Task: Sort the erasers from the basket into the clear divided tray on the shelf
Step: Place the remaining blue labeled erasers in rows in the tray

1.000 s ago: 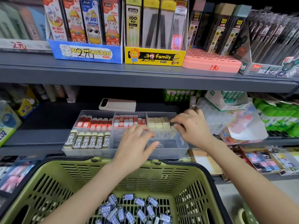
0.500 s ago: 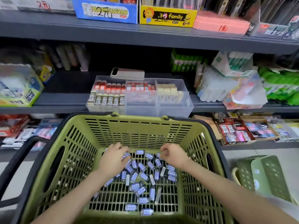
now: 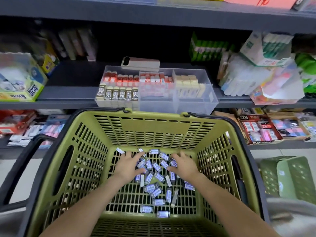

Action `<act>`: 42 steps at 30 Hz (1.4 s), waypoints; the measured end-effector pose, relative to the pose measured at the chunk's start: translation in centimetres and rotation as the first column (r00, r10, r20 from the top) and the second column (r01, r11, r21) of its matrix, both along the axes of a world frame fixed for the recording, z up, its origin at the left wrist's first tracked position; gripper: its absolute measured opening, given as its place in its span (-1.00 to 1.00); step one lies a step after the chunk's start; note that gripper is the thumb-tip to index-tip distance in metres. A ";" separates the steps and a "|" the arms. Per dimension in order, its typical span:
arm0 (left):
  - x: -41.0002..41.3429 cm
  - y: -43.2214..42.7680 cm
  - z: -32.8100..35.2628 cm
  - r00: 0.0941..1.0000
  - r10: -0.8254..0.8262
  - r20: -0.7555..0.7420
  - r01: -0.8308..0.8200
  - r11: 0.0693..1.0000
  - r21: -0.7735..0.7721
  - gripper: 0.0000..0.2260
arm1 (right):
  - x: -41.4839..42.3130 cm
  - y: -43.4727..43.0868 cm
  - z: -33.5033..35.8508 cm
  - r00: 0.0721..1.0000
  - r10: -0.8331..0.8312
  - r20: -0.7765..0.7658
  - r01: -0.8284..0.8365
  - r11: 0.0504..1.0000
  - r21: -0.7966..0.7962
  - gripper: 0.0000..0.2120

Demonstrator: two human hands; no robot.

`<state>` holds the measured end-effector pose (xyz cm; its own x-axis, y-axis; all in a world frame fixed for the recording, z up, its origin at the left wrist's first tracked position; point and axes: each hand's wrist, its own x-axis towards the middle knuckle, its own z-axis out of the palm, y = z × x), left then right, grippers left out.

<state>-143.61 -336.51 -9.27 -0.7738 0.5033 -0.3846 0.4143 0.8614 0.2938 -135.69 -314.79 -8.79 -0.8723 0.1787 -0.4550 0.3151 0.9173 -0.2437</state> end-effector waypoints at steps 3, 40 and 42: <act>-0.3 0.2 -0.3 0.999 0.042 0.028 -0.043 0.997 0.058 -0.49 | 0.5 -0.5 -0.2 1.000 0.000 -0.001 0.000 0.997 -0.077 -0.48; 1.6 -1.2 11.4 -0.044 -0.105 0.993 -0.955 0.298 -0.011 -0.76 | -0.1 -5.9 10.9 0.875 -0.382 -0.298 0.020 0.644 -0.765 -0.72; 1.6 -1.4 11.3 -0.032 -0.084 0.996 -0.958 0.287 -0.006 -0.85 | 0.0 -3.7 8.2 0.927 -0.299 -0.225 0.156 0.856 -0.492 -0.68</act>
